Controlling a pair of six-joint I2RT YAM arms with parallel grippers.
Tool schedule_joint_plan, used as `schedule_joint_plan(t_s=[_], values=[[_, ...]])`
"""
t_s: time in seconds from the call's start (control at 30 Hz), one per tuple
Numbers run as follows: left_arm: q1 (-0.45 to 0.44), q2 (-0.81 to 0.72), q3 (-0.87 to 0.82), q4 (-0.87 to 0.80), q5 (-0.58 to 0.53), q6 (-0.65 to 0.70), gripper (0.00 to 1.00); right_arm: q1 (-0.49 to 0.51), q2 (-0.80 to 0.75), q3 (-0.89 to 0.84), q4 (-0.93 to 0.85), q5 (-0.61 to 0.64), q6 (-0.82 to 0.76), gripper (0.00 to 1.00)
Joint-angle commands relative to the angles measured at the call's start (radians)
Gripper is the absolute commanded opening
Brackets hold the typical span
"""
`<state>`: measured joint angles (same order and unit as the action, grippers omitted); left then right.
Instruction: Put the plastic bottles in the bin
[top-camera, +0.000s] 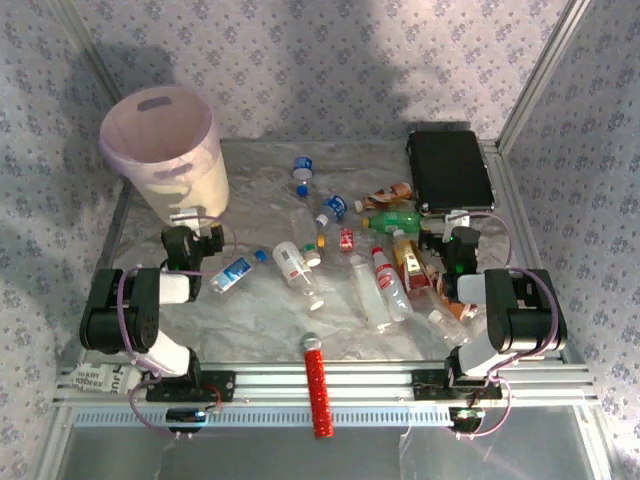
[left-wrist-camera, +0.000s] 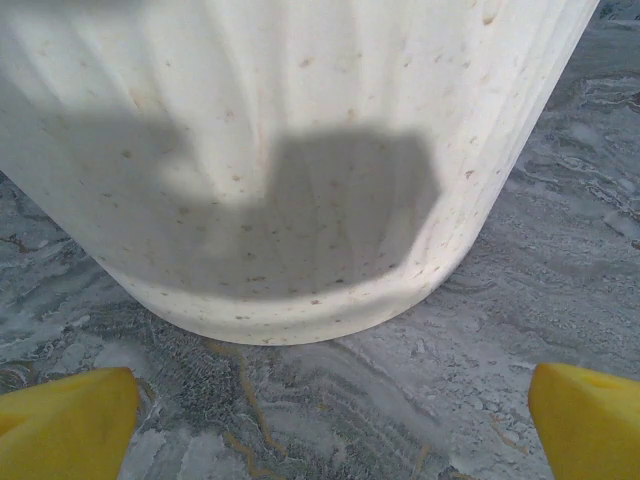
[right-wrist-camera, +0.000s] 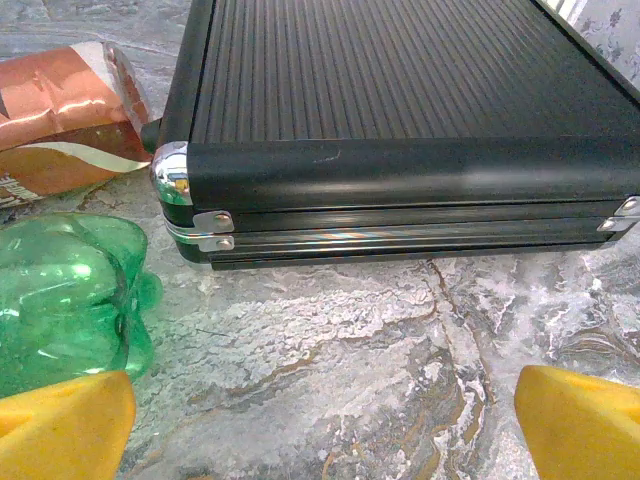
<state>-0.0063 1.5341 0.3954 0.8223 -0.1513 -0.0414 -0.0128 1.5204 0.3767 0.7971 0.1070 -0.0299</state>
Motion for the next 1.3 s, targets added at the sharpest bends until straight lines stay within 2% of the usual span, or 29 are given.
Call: schedule_joint_plan(t_s=[0.0, 1.27], values=[[0.002, 0.004, 0.011, 0.009, 0.016, 0.005, 1.0, -0.006, -0.002, 0.017, 0.005, -0.008, 0.01, 0.99], [0.016, 0.002, 0.014, 0.001, 0.051, 0.002, 1.0, -0.013, -0.002, 0.016, 0.002, -0.021, 0.013, 0.99]])
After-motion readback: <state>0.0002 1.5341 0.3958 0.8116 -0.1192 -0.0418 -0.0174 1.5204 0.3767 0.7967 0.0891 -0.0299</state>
